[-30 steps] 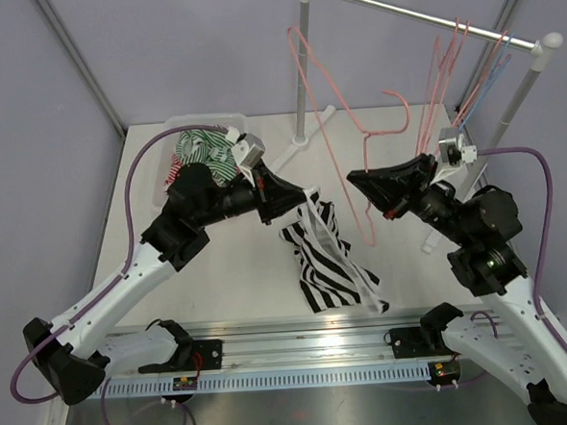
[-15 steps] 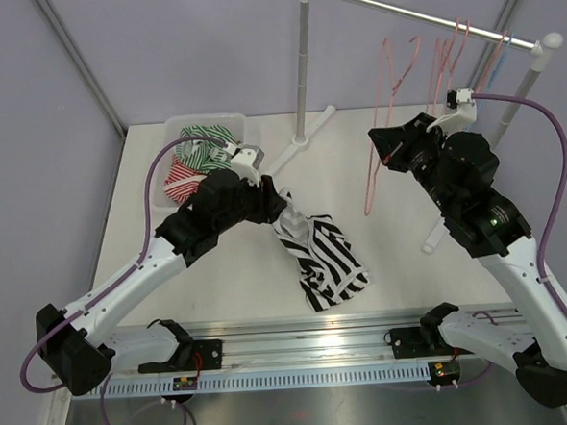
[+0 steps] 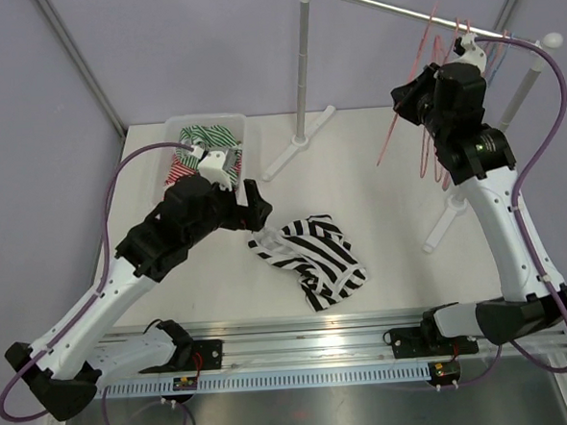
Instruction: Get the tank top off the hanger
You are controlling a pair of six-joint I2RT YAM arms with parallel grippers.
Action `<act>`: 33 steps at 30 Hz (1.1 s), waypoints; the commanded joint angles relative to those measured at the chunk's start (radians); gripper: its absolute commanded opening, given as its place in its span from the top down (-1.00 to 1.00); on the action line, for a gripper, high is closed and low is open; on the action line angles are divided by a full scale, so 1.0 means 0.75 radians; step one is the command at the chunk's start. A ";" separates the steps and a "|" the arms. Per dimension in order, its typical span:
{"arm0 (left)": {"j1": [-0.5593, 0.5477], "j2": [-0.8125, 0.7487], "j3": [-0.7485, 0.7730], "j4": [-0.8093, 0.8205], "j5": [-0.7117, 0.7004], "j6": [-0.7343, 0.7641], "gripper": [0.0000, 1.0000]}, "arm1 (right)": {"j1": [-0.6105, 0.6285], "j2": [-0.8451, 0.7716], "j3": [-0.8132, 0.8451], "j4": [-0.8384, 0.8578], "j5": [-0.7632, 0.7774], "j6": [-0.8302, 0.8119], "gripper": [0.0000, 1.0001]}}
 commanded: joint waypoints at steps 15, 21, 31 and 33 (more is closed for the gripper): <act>-0.002 -0.102 -0.019 -0.116 -0.046 0.080 -0.98 | -0.299 0.215 0.196 -0.027 -0.373 0.036 1.00; -0.002 -0.092 -0.007 -0.112 -0.020 0.072 -0.98 | -0.331 0.150 0.037 0.024 -0.416 0.052 1.00; -0.002 -0.084 -0.030 -0.086 -0.002 0.058 -0.98 | -0.374 0.101 -0.104 0.116 -0.475 0.097 0.82; -0.002 -0.077 -0.034 -0.075 0.011 0.052 -0.98 | -0.374 0.080 -0.109 0.130 -0.492 0.108 0.61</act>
